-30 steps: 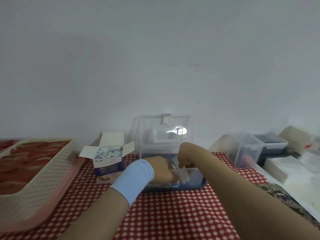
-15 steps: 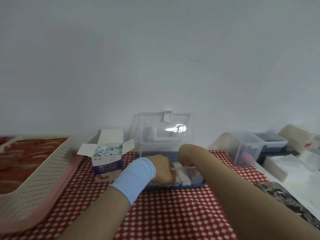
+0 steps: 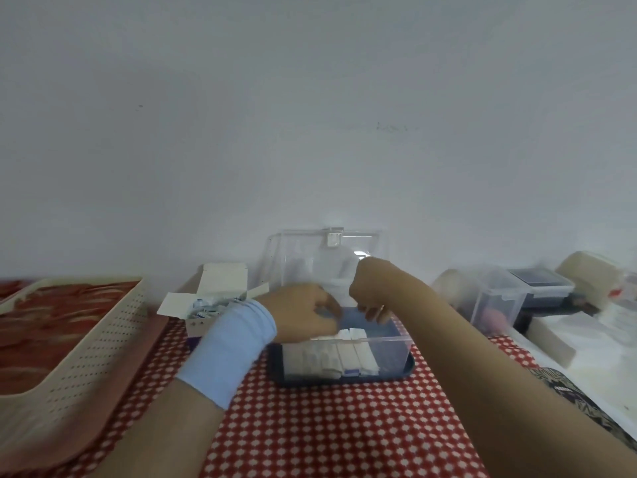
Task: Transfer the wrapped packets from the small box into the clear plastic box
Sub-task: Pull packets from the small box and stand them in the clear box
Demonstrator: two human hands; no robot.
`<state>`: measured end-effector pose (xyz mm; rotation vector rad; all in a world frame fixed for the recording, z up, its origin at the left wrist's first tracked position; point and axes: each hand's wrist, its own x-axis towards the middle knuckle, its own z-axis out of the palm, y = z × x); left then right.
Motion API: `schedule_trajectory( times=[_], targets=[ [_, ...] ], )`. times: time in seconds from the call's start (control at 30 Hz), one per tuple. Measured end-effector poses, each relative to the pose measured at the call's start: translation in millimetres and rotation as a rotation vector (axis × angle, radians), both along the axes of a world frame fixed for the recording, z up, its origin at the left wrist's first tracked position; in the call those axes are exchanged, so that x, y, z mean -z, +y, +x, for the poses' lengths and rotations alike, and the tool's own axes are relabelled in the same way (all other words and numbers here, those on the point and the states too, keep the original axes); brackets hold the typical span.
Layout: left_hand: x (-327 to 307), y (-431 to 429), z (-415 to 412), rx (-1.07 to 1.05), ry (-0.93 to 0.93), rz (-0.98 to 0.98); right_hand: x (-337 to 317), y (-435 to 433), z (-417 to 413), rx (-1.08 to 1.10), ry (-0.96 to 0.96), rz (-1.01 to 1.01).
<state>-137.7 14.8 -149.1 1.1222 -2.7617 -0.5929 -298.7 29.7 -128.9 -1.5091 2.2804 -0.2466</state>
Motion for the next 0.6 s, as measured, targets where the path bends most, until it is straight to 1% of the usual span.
schedule_trajectory(
  times=[0.07,0.1,0.13,0.2,0.3,0.4,0.5,0.6],
  targets=[
    [-16.0,-3.6,25.0,-0.075,0.253,0.044,-9.2,-4.3,9.7,-0.030,-0.104,-0.167],
    [-21.3,-7.1,38.1,-0.123,0.366,0.023,-11.5,-4.4,16.8,-0.075,-0.137,-0.263],
    [-24.5,-12.7,51.0,-0.175,0.452,-0.021,-14.2,-2.1,26.5,-0.131,-0.178,-0.357],
    [-25.9,-25.3,77.6,-0.279,0.524,-0.107,-16.0,1.4,50.3,-0.264,-0.231,-0.500],
    [-16.7,-42.8,111.5,-0.415,0.485,-0.159,-6.1,-1.4,81.9,-0.415,-0.244,-0.556],
    [3.2,-53.3,136.0,-0.503,0.415,-0.161,9.2,-15.2,102.9,-0.455,-0.223,-0.549],
    [19.5,-54.6,145.8,-0.524,0.370,-0.129,17.8,-28.3,116.6,-0.478,-0.157,-0.507],
    [24.6,-55.8,145.3,-0.500,0.351,-0.118,21.4,-39.6,126.3,-0.481,-0.042,-0.433]
  ],
)
